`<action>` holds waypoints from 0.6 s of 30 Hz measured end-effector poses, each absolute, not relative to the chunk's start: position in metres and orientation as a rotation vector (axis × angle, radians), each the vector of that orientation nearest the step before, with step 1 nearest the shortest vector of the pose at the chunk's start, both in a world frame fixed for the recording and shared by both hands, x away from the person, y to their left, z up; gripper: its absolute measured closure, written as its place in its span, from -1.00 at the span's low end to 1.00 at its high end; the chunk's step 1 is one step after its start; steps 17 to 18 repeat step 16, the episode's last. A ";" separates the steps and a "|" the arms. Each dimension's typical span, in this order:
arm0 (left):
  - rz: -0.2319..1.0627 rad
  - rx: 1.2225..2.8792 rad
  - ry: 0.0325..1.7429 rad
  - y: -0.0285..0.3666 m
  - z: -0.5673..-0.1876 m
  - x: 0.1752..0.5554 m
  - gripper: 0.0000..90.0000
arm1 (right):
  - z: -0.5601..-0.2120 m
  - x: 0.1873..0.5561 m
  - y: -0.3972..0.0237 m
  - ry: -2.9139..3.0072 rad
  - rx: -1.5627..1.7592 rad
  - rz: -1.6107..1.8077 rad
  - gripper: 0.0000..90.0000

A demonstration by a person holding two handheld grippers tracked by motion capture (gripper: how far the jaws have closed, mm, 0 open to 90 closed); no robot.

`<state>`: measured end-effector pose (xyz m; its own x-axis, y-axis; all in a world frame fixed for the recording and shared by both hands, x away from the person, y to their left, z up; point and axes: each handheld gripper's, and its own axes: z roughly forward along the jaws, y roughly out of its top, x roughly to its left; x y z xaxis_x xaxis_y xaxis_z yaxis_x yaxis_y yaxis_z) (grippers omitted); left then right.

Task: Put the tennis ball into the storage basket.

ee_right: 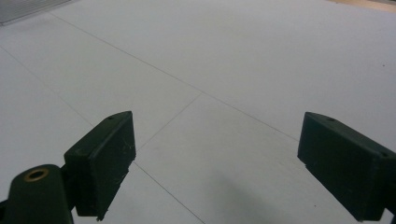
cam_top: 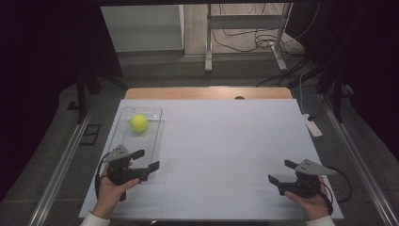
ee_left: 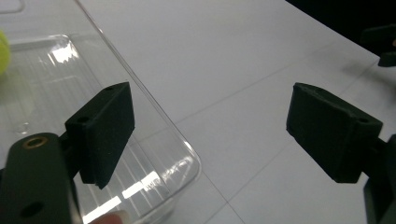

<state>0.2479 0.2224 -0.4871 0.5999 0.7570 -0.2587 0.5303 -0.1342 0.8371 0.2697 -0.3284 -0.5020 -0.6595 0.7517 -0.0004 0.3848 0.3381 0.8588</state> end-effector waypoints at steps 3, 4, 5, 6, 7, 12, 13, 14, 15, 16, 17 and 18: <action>0.285 1.819 1.037 0.220 -0.489 0.247 -0.65 | -0.502 0.270 -0.330 2.206 1.002 1.257 -0.74; 0.286 1.821 1.033 0.220 -0.489 0.246 -0.65 | -0.502 0.269 -0.330 2.203 1.006 1.261 -0.74; 0.292 1.826 1.029 0.219 -0.489 0.246 -0.65 | -0.501 0.269 -0.330 2.201 1.010 1.271 -0.74; 0.298 1.826 1.029 0.219 -0.489 0.246 -0.65 | -0.501 0.269 -0.330 2.200 1.011 1.273 -0.74; 0.300 1.828 1.028 0.219 -0.489 0.246 -0.65 | -0.501 0.269 -0.330 2.201 1.011 1.272 -0.74; 0.311 1.833 1.022 0.218 -0.490 0.245 -0.65 | -0.501 0.269 -0.329 2.202 1.007 1.275 -0.74; 0.318 1.836 1.021 0.218 -0.490 0.245 -0.65 | -0.501 0.268 -0.329 2.202 1.008 1.270 -0.74; 0.321 1.838 1.021 0.218 -0.490 0.245 -0.65 | -0.501 0.268 -0.329 2.204 1.008 1.269 -0.74; 0.323 1.838 1.019 0.218 -0.490 0.245 -0.65 | -0.501 0.268 -0.329 2.205 1.009 1.272 -0.74; 0.322 1.840 1.019 0.218 -0.490 0.245 -0.65 | -0.501 0.268 -0.329 2.205 1.009 1.274 -0.74; 0.322 1.840 1.019 0.218 -0.490 0.245 -0.65 | -0.501 0.268 -0.329 2.205 1.009 1.274 -0.74; 0.322 1.840 1.019 0.218 -0.490 0.245 -0.65 | -0.501 0.268 -0.329 2.205 1.009 1.274 -0.74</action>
